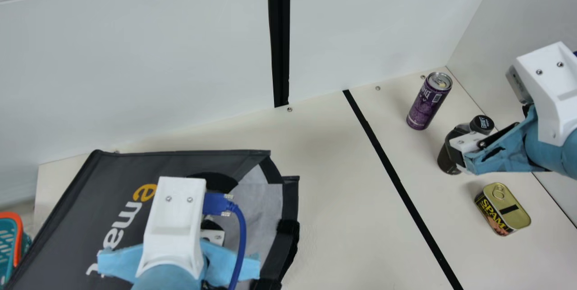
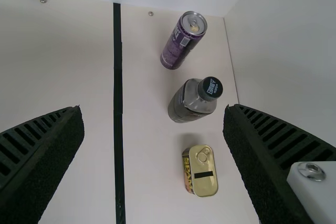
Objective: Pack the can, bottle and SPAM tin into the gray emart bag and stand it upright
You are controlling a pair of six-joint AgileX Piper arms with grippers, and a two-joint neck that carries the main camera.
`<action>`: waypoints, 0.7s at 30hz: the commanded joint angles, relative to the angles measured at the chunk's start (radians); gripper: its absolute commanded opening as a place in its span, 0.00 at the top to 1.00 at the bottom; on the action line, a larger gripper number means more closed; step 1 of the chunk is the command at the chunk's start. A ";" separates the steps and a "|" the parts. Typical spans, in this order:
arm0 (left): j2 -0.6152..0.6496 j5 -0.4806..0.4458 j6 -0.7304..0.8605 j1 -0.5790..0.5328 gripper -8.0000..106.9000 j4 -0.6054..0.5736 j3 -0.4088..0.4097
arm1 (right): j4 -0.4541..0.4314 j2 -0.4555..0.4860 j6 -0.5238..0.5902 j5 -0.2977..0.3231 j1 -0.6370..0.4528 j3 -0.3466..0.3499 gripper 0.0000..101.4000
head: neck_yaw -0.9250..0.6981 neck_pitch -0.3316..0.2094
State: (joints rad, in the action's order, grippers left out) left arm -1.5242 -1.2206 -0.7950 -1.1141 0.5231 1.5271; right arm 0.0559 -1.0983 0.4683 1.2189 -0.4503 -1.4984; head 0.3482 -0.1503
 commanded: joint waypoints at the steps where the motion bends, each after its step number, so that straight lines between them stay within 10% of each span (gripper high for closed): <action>1: -0.003 0.001 0.003 0.007 1.00 -0.036 0.015 | 0.000 0.000 0.000 0.000 0.000 0.000 0.06 | 0.001 -0.024; 21: -0.012 0.117 0.135 0.195 1.00 -0.338 0.034 | 0.000 0.000 0.000 0.000 0.000 0.000 0.06 | 0.001 -0.024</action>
State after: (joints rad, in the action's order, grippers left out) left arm -1.5371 -1.1131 -0.6712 -0.9298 0.2096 1.5634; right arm 0.0559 -1.0983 0.4683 1.2189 -0.4503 -1.4984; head 0.3467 -0.1519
